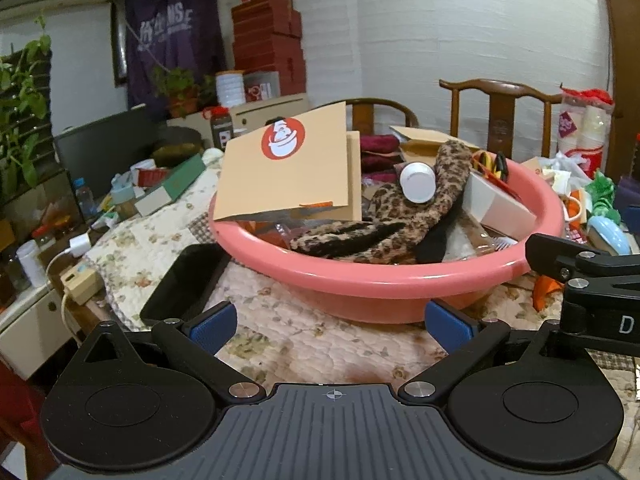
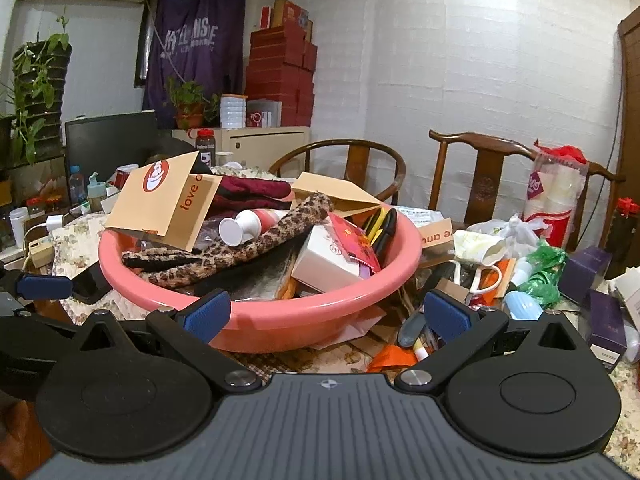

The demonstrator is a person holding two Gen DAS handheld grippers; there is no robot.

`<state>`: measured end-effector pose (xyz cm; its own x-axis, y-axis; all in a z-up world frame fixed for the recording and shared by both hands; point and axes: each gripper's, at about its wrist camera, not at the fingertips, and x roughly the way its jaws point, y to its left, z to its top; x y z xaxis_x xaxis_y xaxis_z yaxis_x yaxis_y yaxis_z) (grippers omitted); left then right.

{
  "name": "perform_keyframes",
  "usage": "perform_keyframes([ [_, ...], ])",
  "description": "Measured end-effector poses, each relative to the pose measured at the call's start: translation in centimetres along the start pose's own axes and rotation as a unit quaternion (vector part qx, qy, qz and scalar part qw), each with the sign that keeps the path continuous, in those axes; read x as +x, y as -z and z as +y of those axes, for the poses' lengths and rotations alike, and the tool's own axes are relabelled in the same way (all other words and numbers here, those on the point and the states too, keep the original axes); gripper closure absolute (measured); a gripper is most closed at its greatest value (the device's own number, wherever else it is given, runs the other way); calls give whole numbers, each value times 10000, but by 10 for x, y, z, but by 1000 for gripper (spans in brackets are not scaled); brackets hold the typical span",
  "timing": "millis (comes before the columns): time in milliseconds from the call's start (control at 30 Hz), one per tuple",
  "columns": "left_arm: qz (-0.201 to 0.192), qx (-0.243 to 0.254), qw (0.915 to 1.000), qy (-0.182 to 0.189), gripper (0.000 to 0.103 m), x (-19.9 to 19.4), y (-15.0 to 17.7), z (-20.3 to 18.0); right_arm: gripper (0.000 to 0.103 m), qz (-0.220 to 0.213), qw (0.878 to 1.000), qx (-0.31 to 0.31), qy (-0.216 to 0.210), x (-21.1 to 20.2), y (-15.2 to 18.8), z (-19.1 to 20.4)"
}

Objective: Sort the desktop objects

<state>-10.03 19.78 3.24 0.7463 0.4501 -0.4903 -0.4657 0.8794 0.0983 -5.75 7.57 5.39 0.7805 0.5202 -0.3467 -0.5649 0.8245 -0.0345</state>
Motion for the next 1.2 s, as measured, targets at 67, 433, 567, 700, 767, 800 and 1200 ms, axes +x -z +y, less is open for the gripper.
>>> perform_keyframes([
  [67, -16, 25, 10000, -19, 0, 0, 0, -1, 0, -9, 10000, -8, 0, 0, 0, 1],
  [433, -31, 147, 9999, 13, 0, -2, 0, -4, 0, -41, 10000, -52, -17, 0, -1, 6],
  [567, 11, 111, 9999, 34, 0, -1, 0, -2, 0, -57, 10000, -34, -35, 0, 0, 6],
  [700, 8, 78, 10000, -22, 0, 0, 0, -2, 0, -93, 9999, -48, -12, -1, 0, 6],
  [767, -11, 111, 9999, -43, 0, 0, 0, -2, 0, -87, 10000, -41, -15, -1, 0, 6],
  [800, -18, 129, 9999, -60, 0, -1, 0, -2, 0, -88, 10000, -36, -18, -1, 0, 6],
  [1200, 17, 52, 9999, -98, 0, 2, 1, 1, 0, -77, 10000, -37, -21, 0, 0, 8],
])
